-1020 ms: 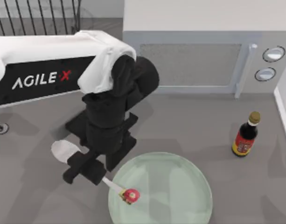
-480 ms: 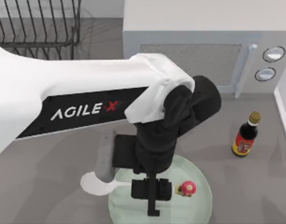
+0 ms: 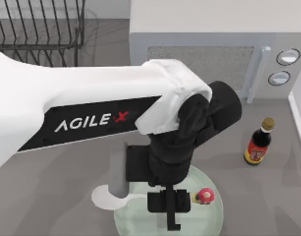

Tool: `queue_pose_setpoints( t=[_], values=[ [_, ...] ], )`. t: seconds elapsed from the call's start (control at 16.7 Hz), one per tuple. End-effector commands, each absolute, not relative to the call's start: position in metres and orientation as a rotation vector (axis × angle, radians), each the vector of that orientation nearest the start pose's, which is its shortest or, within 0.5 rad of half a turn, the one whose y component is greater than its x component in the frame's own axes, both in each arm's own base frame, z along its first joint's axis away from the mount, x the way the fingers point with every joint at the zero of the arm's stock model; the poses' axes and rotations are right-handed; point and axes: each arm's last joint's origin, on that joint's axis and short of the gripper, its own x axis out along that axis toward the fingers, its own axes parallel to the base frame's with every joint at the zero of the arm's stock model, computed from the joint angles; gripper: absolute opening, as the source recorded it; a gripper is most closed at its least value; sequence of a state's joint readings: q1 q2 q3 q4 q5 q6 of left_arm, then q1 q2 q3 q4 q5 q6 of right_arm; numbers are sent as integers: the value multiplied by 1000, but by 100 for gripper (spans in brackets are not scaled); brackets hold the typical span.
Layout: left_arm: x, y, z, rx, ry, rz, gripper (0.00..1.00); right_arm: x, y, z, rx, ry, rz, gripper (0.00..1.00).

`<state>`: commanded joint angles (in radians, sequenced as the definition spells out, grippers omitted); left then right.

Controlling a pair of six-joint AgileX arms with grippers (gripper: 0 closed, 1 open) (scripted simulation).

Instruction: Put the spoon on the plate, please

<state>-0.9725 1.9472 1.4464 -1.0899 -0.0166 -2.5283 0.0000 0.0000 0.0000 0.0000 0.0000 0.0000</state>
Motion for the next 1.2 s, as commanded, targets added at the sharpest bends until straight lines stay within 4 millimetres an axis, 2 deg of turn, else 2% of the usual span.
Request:
queue_pose_setpoints(
  t=[0.3, 0.78, 1.2],
  values=[
    [211, -301, 180, -1199, 1184, 1198, 0, 106, -1, 160, 0, 0, 0, 100],
    [221, -319, 192, -1353, 1151, 1044, 0, 106, -1, 160, 0, 0, 0, 100],
    [228, -318, 197, -1431, 1146, 978, 0, 106, -1, 160, 0, 0, 0, 100]
  ],
)
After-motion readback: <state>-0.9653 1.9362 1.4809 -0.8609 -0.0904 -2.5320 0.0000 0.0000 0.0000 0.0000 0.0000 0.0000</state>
